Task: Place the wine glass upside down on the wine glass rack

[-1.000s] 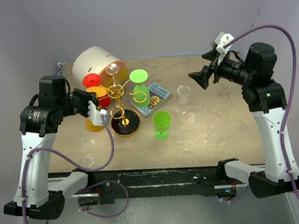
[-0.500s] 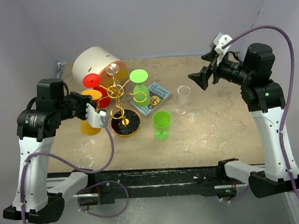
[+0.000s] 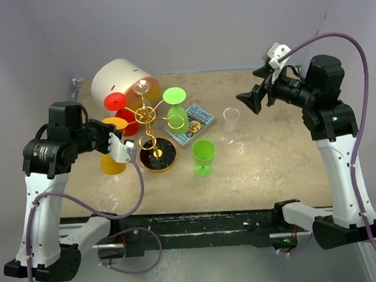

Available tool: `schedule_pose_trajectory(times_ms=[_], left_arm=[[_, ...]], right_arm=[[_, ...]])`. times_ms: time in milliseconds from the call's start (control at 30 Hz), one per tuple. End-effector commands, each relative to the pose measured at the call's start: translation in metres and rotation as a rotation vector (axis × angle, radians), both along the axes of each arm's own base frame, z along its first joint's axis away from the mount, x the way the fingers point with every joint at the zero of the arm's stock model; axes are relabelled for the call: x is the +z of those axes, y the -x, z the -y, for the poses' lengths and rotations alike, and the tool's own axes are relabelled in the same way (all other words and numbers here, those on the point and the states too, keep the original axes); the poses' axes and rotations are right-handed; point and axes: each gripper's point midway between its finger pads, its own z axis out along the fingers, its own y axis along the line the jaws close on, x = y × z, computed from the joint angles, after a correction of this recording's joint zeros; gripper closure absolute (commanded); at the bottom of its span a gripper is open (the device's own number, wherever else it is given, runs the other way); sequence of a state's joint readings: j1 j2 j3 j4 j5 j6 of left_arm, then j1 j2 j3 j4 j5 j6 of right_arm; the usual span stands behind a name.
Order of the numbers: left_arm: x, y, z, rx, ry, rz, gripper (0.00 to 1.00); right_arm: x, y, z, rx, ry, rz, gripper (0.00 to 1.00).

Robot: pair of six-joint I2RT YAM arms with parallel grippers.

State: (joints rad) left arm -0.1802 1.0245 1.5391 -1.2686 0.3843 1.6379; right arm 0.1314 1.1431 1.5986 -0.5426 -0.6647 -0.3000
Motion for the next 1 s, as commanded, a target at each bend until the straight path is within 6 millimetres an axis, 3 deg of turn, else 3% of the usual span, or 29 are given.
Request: schedule_pose_trajectory(times_ms=[0, 333, 633, 767, 967], left_arm=[[-0.009, 0.008, 0.000, -0.009, -0.006, -0.028, 0.98], [-0.024, 0.012, -0.005, 0.012, -0.028, -0.067, 0.91], [-0.023, 0.014, -0.009, 0.026, -0.045, -0.066, 0.83], [-0.024, 0.017, -0.010, 0.028, -0.048, -0.071, 0.75], [-0.024, 0.018, -0.014, 0.045, -0.058, -0.068, 0.72]], right_arm=[[0.007, 0.004, 0.001, 0.003, 0.003, 0.037, 0.11], [0.004, 0.001, 0.001, 0.004, 0.007, 0.029, 0.10], [0.001, 0.001, 0.001, 0.005, 0.011, 0.024, 0.10], [-0.002, 0.000, 0.001, 0.004, 0.013, 0.018, 0.10], [-0.008, -0.002, 0.002, -0.001, 0.021, 0.006, 0.10]])
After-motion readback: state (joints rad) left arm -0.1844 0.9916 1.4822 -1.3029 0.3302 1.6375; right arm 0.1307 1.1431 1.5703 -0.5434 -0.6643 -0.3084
